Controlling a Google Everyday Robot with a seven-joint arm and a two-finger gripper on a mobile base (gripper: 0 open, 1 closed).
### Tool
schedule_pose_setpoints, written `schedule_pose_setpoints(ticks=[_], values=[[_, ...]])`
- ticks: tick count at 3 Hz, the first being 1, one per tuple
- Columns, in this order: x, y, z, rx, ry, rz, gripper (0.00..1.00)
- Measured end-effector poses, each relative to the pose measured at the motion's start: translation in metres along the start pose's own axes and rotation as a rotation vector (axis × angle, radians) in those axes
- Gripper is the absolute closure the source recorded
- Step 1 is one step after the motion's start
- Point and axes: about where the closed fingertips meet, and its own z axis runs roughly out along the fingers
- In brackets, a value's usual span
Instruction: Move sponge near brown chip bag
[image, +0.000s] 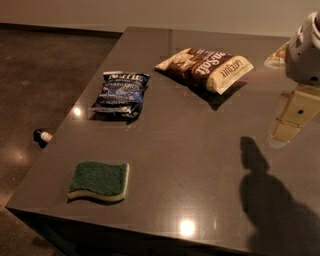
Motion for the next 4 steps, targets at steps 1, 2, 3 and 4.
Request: schedule_pose_setpoints(ticks=[1, 2, 3, 4], values=[[0.000, -0.001, 0.000, 0.001, -0.002, -0.002, 0.00], [-0.018, 0.005, 0.014, -0.036, -0.017, -0.116, 0.00], [-0.045, 0.022, 0.036, -0.095, -0.061, -0.250, 0.00], [-0.079, 0.048, 0.059, -0.147, -0.144, -0.342, 0.00]])
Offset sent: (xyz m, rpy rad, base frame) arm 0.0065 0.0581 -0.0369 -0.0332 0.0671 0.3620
